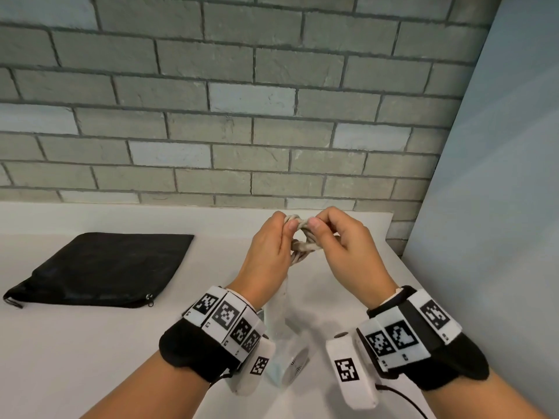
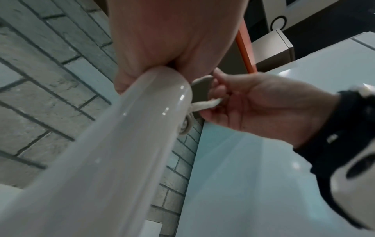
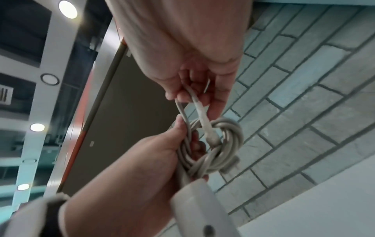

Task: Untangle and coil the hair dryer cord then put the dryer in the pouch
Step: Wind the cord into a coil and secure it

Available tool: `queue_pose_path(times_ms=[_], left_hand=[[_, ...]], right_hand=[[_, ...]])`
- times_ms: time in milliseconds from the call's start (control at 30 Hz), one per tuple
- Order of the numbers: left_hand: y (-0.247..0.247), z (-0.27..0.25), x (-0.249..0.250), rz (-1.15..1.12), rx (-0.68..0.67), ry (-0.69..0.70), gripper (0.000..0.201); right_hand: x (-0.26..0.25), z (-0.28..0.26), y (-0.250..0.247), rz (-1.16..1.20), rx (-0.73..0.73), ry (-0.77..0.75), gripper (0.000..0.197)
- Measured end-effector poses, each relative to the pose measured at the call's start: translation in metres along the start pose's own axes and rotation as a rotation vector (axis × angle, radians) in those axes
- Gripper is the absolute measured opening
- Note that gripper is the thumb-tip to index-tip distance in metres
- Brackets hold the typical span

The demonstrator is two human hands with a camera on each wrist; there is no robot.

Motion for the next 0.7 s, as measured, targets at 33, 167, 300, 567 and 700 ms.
queue_pose_path(times_ms=[33,167,300,567,700], left_hand=[[0.002,-0.001,0.002,-0.017,-0.020,0.004,0.036],[0.006,-0.002,0.012,0.024,-0.061,0.052,0.028],[-0.001,-0.001,0.008,0.071,0.030,0.085,0.026],[-0.011,-0.004,0.002,-0.003,0.101,0.053,0.025],[-0.005,-0.004,0.006,-0.040,0.056,0.045,0.026]], right_hand=[[-0.002,0.002,0.000,0.033,0.003,0.015,0.023],[-0.010,0.014,0.002,0.190,0.023,0.056,0.027],[-0.014,0.013,0.011,0.294,-0.030,0.054,0.022],[-0.007,0.010,0.013,0.622,-0.030,0.044,0.021],[-0.005,0.016,0.007,0.791,0.092,0.042,0.015]])
Point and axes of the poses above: each hand's wrist, its own z-axis towards the middle knuckle, its own y-axis out of the palm, x = y × z, the point moved 8 cm from there along z, towards the middle knuckle, and after that the axes turned 10 degrees about z, right-handed, at the moved point
